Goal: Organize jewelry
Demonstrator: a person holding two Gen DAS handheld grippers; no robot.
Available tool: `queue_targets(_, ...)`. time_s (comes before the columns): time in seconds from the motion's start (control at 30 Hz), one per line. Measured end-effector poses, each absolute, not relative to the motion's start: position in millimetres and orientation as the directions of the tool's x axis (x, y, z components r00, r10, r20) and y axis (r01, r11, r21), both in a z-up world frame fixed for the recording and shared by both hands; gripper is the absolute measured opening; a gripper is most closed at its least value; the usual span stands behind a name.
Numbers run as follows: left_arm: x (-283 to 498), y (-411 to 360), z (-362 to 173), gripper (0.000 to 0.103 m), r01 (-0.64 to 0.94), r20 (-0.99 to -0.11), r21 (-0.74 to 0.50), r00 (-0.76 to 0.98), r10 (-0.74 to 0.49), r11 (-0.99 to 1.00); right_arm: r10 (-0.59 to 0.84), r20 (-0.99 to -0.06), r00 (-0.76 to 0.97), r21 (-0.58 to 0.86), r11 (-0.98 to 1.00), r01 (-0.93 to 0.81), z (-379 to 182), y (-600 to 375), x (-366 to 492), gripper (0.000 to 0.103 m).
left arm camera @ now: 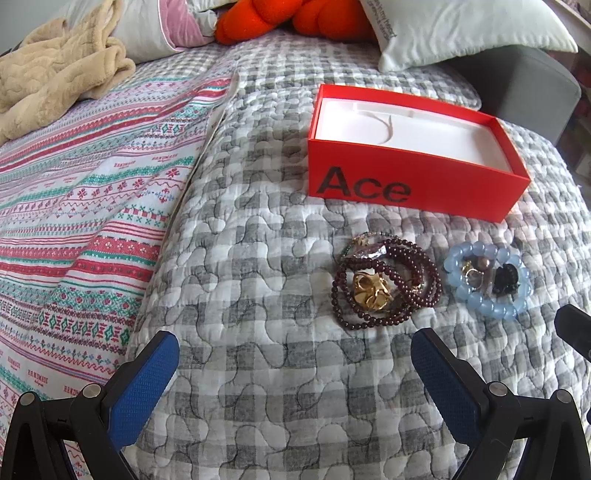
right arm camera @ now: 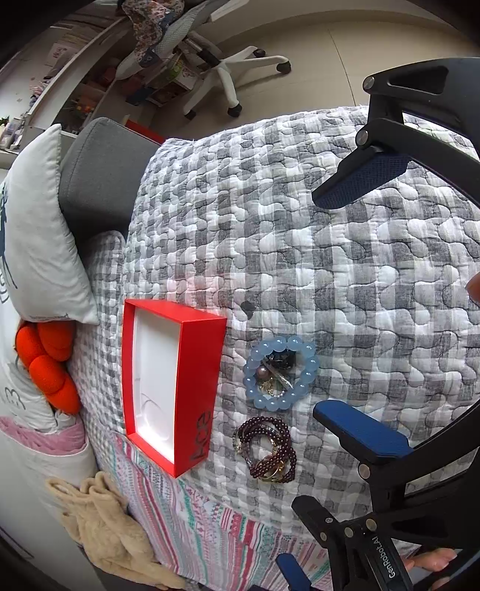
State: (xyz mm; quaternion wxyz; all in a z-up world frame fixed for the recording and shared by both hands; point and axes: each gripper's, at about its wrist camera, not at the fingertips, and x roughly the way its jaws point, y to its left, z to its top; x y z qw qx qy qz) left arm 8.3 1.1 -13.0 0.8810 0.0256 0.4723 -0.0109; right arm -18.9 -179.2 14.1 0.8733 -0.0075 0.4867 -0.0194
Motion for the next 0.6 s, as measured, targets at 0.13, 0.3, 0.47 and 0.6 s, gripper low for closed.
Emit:
queue_targets(0.13,4.6,-1.8,-11.2,0.103,0.056,-0.829,0.044,0.56,0.005,0.997,-0.038,-0.849,0.526,-0.039,0.999,0.01,13.8,-175.9,-21.0,0.103)
queue_targets(0.3,5.1,-2.6,-8.9,0.103,0.052,-0.833,0.042,0.553,0.006,0.998,-0.039,-0.849,0.527,-0.035,0.999,0.017,13.2,-176.4,-21.0,0.103)
queue_targets(0.47,6.1,-2.3,-7.9,0.103,0.053,-0.832,0.045,0.554,0.008,0.998,-0.037,-0.852,0.523,-0.032,0.999,0.019,13.4,-178.7,-19.5,0.103)
queue_targets(0.6,6.6,-2.7,-7.8,0.103,0.053,-0.833,0.045,0.553,0.008,0.998,-0.033,-0.854,0.52,-0.029,0.999,0.016,13.2,-179.1,-19.5,0.103)
